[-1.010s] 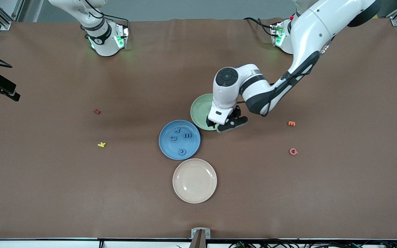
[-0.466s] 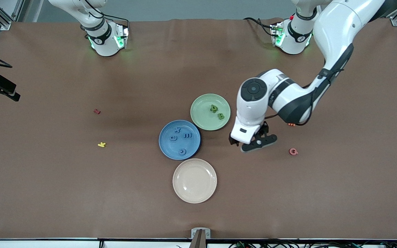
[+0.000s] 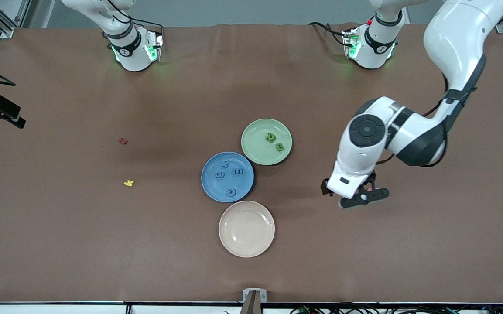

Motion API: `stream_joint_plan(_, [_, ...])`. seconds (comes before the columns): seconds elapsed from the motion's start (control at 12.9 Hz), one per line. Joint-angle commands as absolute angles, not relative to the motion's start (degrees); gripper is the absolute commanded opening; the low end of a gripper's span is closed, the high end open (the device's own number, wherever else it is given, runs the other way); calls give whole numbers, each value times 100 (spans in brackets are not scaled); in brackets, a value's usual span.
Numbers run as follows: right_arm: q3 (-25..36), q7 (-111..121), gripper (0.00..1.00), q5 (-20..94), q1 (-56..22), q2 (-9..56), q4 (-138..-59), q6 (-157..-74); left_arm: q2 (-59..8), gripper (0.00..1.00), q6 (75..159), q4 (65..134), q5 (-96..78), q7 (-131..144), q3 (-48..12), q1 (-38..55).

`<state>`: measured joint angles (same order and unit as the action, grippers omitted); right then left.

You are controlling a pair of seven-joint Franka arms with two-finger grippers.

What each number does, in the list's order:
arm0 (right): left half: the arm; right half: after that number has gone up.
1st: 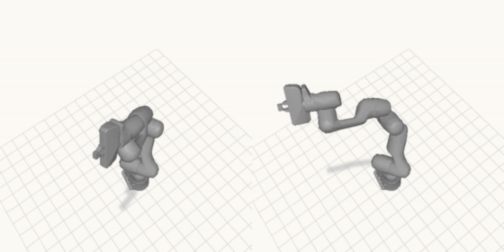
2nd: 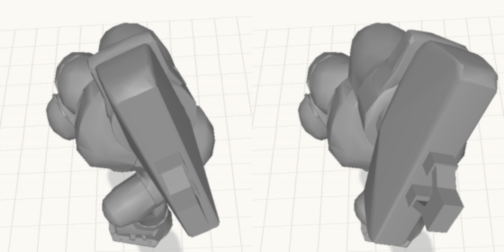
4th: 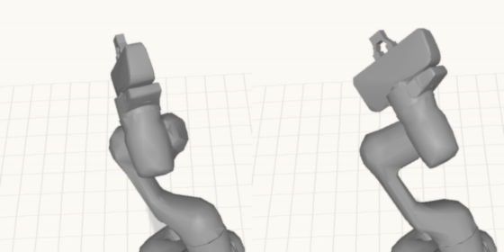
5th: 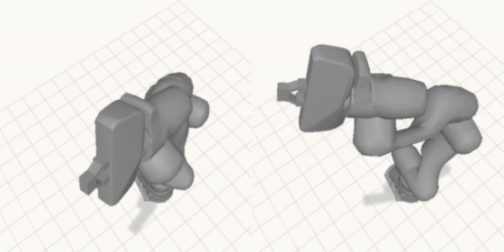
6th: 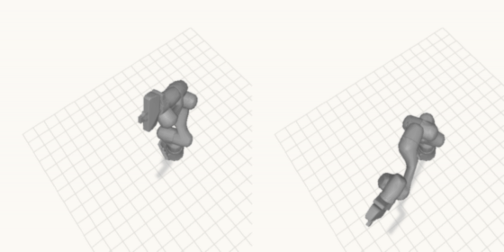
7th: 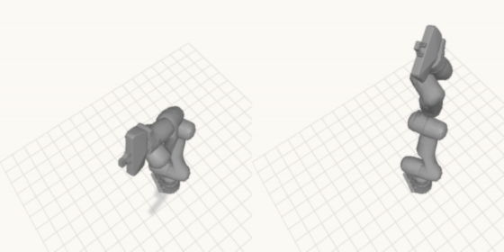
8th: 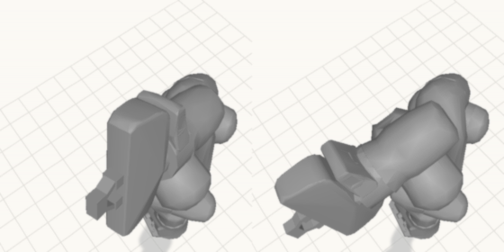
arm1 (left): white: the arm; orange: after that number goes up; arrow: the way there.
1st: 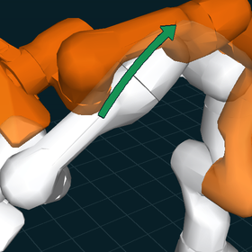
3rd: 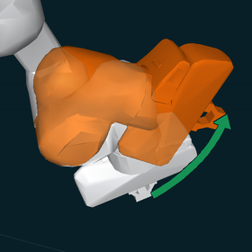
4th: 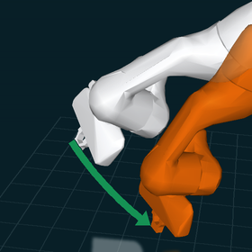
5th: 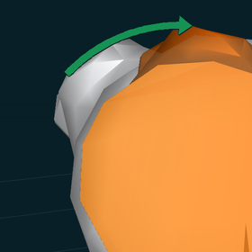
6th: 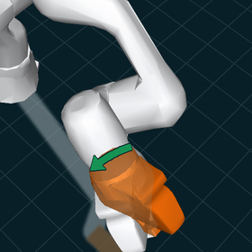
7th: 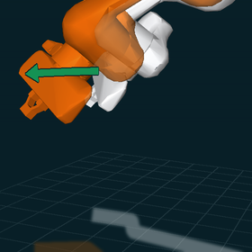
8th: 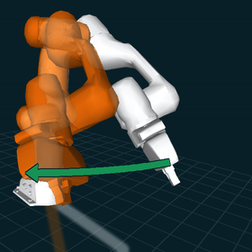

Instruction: Sort letters by color into matching plates

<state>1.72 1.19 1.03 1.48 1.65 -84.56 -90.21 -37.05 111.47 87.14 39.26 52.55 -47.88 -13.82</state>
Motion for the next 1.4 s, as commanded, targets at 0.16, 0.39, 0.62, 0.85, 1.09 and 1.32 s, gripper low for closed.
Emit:
stream_joint_plan(0.16, [132,114,100,18,176,229,-8314,-8991,-3147,100,10856,8780,3103,3966,-4878,-2055])
stream_joint_plan(0.39, [132,114,100,18,176,229,-8314,-8991,-2919,100,10372,8474,2902,3394,-4747,-2030])
stream_joint_plan(0.62, [132,114,100,26,176,229,-8314,-8991,-2401,100,10310,8464,2130,2639,-3906,-1707])
stream_joint_plan(0.85, [132,114,100,18,176,229,-8314,-8991,-1900,100,10249,8516,1206,1970,-3078,-1416])
stream_joint_plan(1.09, [132,106,100,18,176,229,-8314,-8991,-1487,100,9906,8525,889,1662,-2349,-994])
stream_joint_plan(1.32, [132,114,100,18,176,229,-8314,-8991,-1109,100,9555,8534,642,1538,-1777,-617])
